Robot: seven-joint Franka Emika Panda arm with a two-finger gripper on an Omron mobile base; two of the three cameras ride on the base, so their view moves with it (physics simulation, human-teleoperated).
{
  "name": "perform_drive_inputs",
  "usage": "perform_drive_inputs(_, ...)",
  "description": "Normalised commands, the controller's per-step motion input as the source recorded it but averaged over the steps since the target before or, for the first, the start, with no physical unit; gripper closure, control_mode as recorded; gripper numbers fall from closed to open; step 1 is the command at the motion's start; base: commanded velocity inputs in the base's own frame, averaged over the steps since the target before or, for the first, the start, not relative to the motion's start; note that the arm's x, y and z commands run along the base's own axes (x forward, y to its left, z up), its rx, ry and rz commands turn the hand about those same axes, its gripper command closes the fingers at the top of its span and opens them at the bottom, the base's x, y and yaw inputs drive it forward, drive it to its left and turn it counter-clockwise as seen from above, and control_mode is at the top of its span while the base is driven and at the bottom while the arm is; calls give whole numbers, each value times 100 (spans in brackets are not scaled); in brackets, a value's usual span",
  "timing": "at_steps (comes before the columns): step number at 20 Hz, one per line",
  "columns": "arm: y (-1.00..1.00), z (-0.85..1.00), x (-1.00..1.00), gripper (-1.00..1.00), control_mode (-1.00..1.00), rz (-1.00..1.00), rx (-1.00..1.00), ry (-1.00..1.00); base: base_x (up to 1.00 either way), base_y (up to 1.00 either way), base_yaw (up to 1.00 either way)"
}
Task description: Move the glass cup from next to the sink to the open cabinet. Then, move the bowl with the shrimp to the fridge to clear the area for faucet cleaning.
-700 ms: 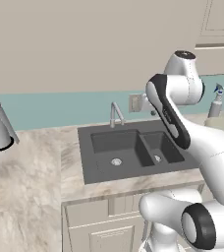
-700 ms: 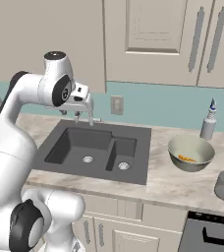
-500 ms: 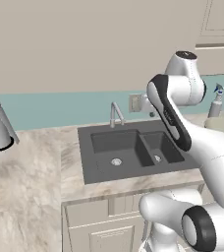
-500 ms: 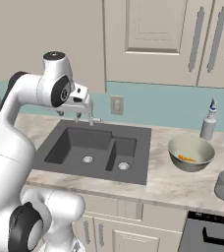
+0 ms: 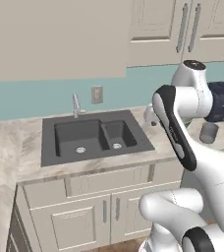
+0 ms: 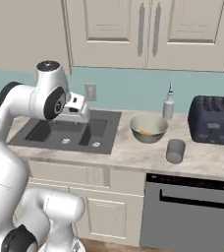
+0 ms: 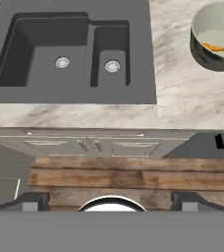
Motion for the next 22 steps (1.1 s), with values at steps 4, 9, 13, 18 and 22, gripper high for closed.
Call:
perform_drive_inputs(4,0,0,0,-100,100,0,0,0,-11,-100,-23)
perform_drive_inputs(9,0,0,0,-100,100,0,0,0,30,-97,-23)
perform_drive_inputs(13,0,0,0,-100,100,0,0,0,83,-66,-9)
perform_drive_inputs(18,0,0,0,-100,100,0,0,0,70,-31,-1)
perform_drive_inputs(22,0,-11,31,-100,-100,0,0,2,32,-2,0)
